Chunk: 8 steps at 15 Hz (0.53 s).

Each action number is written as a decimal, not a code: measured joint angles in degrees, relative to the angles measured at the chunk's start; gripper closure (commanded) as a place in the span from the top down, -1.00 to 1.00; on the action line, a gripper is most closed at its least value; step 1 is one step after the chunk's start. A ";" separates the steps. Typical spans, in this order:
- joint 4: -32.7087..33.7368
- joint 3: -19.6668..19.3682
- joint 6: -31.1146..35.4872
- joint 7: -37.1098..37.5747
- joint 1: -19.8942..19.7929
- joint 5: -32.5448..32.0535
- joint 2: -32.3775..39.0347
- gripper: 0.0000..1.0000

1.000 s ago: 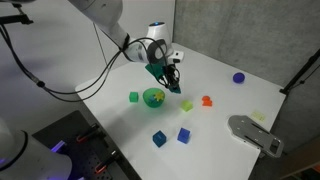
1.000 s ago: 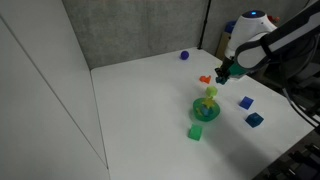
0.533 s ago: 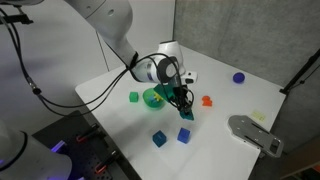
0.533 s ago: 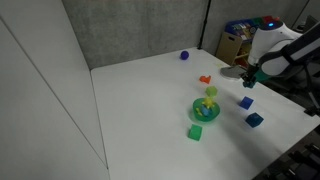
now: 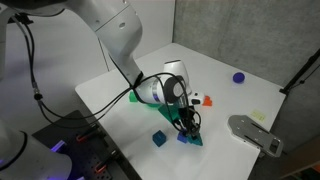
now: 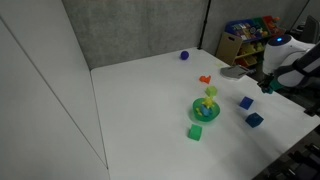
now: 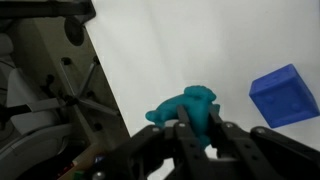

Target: Move the green toy animal from the bowl to the table

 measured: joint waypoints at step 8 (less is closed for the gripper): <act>1.75 -1.99 3.26 4.76 3.76 0.17 7.12 0.05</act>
